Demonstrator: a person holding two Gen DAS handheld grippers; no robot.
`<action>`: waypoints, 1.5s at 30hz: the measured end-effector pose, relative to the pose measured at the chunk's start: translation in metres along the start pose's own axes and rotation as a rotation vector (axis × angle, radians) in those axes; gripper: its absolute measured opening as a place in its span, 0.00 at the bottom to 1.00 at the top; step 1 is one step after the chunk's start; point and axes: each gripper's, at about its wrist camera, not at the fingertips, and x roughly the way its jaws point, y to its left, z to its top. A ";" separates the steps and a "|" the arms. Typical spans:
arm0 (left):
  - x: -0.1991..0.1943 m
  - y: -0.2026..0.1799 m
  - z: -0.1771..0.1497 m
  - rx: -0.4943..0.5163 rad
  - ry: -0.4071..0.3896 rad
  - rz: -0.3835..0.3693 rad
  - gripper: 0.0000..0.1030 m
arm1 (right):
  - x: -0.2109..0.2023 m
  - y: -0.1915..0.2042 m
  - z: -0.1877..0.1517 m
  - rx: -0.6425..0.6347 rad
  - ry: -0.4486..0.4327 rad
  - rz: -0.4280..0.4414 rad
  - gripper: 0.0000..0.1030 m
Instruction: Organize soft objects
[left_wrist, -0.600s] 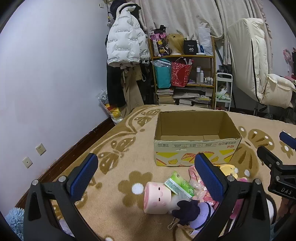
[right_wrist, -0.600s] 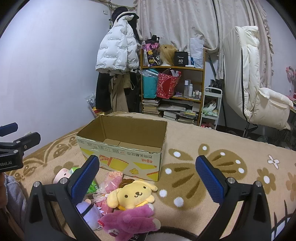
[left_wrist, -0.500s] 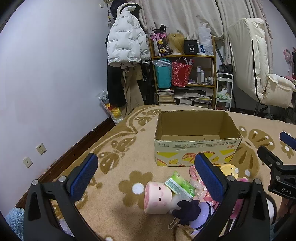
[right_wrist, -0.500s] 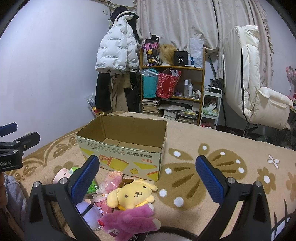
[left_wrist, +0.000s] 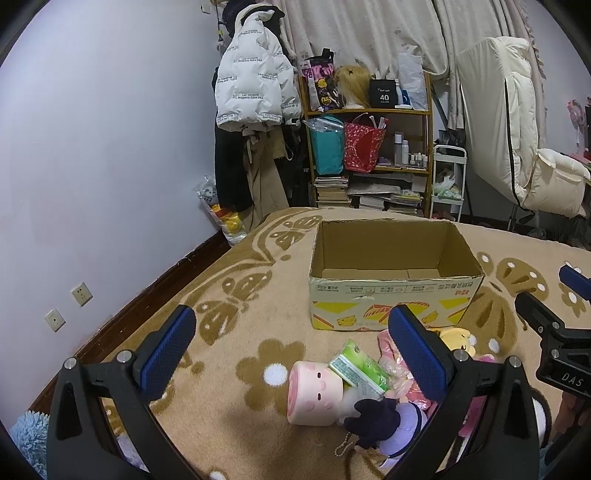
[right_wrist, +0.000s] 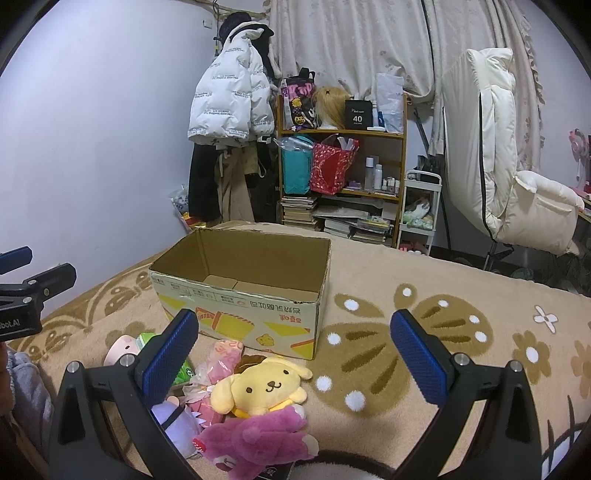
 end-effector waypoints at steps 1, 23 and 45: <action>0.000 0.000 0.000 0.001 0.000 0.001 1.00 | 0.000 0.000 0.000 0.000 0.001 0.001 1.00; -0.004 -0.004 0.001 0.016 0.000 0.001 1.00 | -0.002 -0.001 0.001 0.001 0.003 0.001 1.00; -0.003 -0.003 0.001 0.018 0.001 0.001 1.00 | -0.001 -0.002 0.001 0.002 0.002 0.002 1.00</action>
